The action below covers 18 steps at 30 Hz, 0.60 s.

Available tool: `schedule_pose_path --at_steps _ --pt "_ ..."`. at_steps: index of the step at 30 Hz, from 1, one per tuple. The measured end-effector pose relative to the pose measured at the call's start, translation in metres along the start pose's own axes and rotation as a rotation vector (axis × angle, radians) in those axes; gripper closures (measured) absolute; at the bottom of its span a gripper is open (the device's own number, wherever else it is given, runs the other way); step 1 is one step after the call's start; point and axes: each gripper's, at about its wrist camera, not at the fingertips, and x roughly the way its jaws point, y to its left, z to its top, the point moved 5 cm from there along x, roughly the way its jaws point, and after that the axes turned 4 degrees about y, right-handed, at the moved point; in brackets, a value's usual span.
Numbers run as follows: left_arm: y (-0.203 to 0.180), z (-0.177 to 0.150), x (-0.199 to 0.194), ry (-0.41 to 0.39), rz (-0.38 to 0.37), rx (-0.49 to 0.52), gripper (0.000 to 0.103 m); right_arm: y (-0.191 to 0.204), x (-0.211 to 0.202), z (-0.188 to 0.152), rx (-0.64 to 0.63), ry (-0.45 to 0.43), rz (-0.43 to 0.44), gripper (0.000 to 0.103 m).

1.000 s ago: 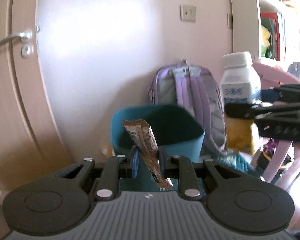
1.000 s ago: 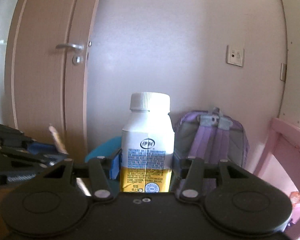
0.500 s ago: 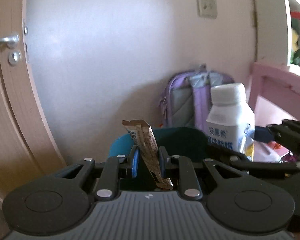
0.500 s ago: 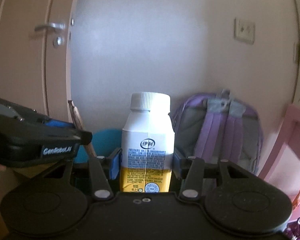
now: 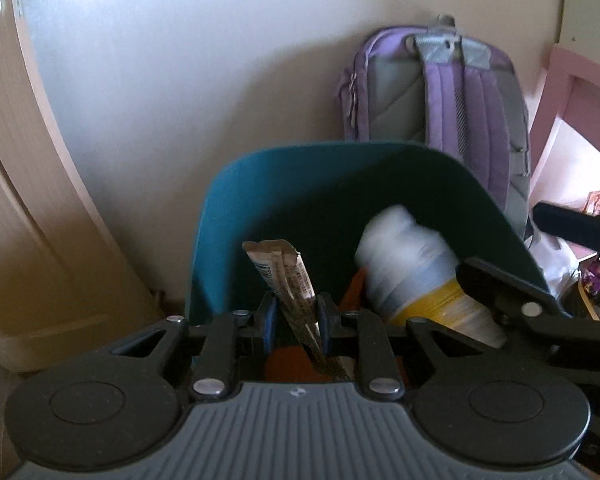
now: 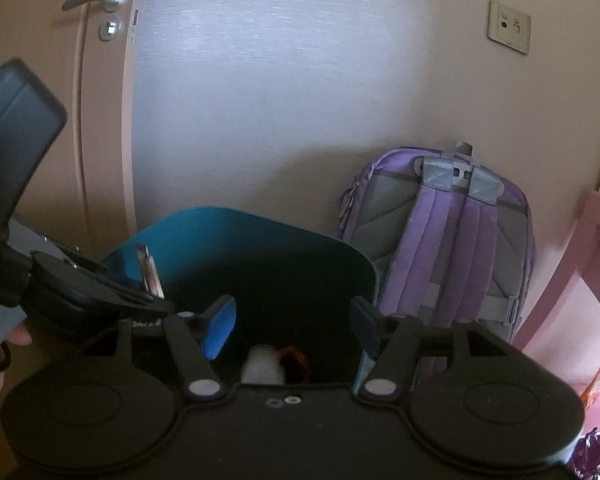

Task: Collect trash
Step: 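Open both tools to drop the bottle and packet into the bin, then move both open tools back down to the pile of trash on the floor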

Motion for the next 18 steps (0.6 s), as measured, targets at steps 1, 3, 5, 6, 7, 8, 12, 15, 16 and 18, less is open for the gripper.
schedule_pose_path --at_steps 1,3,5,6,7,8,12,15,16,18 --pt "0.0 -0.001 0.002 0.015 -0.01 -0.007 0.081 -0.001 -0.003 -0.001 0.004 -0.002 0.004 0.04" --pt "0.0 -0.004 0.003 0.024 -0.024 -0.009 0.081 -0.003 -0.01 -0.003 0.01 -0.005 0.013 0.04" --pt "-0.003 -0.006 0.0 0.014 -0.024 0.004 0.078 -0.006 -0.019 -0.004 0.013 -0.012 0.021 0.038" --pt "-0.005 -0.007 -0.003 0.009 -0.019 0.013 0.074 -0.007 -0.023 -0.003 0.012 -0.017 0.02 0.037" --pt "-0.006 -0.008 -0.006 0.005 -0.012 0.019 0.061 -0.008 -0.029 -0.004 0.012 -0.024 0.021 0.037" --pt "-0.008 -0.009 -0.009 -0.005 -0.005 0.024 0.042 -0.009 -0.035 -0.004 0.013 -0.028 0.025 0.036" --pt "-0.016 -0.01 -0.03 -0.057 -0.004 0.048 0.03 -0.015 -0.06 -0.007 0.012 -0.041 0.032 0.035" --pt "-0.022 -0.014 -0.047 -0.071 -0.012 0.056 0.03 -0.018 -0.082 -0.015 0.016 -0.05 0.045 0.032" --pt "-0.022 -0.017 -0.055 -0.078 -0.016 0.058 0.03 -0.019 -0.09 -0.019 0.015 -0.048 0.051 0.032" --pt "-0.025 -0.022 -0.07 -0.091 -0.027 0.069 0.028 -0.02 -0.104 -0.031 0.013 -0.041 0.064 0.03"
